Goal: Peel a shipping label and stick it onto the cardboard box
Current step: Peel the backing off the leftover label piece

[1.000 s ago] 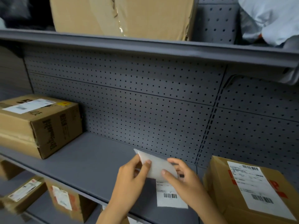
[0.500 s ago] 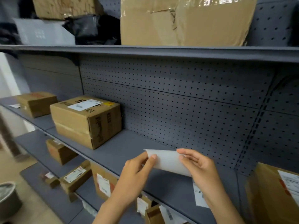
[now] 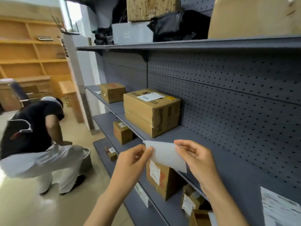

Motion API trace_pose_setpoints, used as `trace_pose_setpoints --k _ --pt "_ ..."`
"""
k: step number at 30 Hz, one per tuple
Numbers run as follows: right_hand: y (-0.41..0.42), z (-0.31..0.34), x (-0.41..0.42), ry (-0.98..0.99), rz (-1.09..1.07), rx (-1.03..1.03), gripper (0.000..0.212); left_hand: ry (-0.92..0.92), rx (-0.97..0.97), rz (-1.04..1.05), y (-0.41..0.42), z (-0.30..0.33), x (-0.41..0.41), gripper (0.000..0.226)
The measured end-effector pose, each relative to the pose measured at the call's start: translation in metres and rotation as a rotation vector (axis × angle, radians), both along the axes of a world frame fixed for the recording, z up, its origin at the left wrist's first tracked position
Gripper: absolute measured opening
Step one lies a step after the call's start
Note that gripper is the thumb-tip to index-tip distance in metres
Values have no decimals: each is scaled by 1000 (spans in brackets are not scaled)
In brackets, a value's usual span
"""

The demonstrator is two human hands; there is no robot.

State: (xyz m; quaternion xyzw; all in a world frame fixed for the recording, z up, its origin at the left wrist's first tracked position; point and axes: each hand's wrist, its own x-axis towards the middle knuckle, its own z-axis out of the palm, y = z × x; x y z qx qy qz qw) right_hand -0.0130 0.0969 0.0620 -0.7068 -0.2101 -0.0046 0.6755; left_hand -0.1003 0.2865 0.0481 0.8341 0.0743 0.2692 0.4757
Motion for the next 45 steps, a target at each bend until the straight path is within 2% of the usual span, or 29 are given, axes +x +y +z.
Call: trace_pose_setpoints --k 2,11,18,24,29,33,37,41,45 --pt "20 -2 -1 -15 83 -39 19 0 0 119 10 -1 -18 38" --pt "105 -30 -47 -88 452 -155 18 64 -31 524 55 -38 -122 34" --pt "182 -71 -110 -64 627 -237 17 203 2 715 106 -67 -207 35" --pt "256 -129 -159 -15 658 -369 17 376 45 774 163 -116 -267 46" --pt "306 -180 -198 -10 712 -517 12 501 -47 802 204 -169 -310 38" --pt "326 -220 -218 51 799 -623 19 608 -133 825 219 -210 -331 38" --pt "341 -260 -224 119 868 -748 23 726 -203 834 231 -248 -342 41" --pt "353 -297 -222 118 845 -840 16 840 -252 820 239 -282 -344 50" --pt "368 -339 -219 101 798 -914 13 884 -315 870 245 -306 -350 34"
